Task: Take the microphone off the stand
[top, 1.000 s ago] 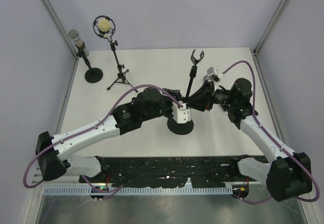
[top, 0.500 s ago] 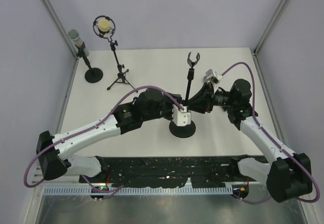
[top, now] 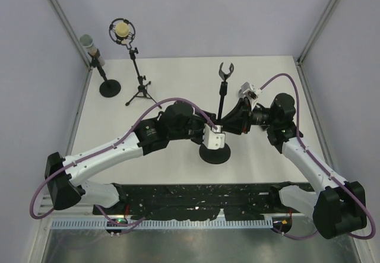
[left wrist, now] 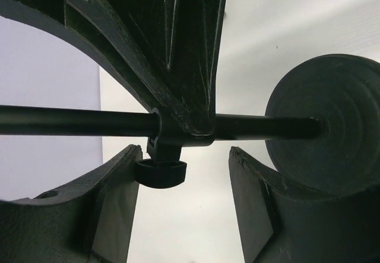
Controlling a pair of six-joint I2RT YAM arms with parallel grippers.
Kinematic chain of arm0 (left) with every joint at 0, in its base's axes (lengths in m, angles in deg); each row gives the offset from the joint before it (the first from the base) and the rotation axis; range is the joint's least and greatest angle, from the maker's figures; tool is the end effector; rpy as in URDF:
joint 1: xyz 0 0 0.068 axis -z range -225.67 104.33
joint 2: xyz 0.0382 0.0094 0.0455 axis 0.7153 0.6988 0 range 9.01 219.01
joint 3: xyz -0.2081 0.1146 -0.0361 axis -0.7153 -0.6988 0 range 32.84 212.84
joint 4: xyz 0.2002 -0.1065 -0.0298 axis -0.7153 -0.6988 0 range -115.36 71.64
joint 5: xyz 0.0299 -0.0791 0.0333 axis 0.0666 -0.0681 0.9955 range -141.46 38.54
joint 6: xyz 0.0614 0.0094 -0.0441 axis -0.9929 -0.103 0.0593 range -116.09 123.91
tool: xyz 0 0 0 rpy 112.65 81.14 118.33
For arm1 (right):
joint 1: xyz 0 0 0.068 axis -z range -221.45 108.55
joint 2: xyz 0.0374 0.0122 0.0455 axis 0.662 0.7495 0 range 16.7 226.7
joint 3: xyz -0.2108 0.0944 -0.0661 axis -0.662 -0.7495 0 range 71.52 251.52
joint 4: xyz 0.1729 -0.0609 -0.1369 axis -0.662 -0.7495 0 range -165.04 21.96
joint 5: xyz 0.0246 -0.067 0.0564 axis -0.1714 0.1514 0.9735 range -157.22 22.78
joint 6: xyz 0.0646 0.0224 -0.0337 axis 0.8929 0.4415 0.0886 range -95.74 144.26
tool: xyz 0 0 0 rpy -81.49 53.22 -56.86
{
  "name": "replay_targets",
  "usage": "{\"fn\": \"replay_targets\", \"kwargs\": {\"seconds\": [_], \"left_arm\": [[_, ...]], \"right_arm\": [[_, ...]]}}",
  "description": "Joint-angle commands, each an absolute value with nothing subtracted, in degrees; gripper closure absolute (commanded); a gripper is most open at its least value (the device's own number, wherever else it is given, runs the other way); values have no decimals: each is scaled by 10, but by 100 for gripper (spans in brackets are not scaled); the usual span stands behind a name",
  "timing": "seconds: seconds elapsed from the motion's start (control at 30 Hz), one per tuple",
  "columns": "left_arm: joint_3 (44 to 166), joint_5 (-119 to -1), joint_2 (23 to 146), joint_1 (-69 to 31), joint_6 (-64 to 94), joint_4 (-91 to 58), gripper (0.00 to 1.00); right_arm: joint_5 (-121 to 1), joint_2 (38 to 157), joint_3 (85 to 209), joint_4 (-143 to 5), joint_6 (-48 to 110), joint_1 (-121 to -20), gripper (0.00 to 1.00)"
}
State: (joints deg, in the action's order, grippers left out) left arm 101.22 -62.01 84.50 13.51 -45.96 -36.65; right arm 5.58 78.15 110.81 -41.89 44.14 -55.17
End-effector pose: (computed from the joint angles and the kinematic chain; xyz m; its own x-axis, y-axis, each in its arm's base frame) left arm 0.1446 -0.2653 0.3112 0.5686 0.5139 -0.6423 0.7668 -0.0483 0.6401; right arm 0.1989 0.1121 0.2987 -0.2752 0.0364 -0.9607 -0.9595 0.0521 0.2768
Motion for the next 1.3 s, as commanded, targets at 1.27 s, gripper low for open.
{"fn": "replay_targets", "kwargs": {"seconds": [1.27], "left_arm": [[1031,-673,846,166,-438,-441,52]], "right_arm": [[63,754,1141,-419,391,-543,95]]}}
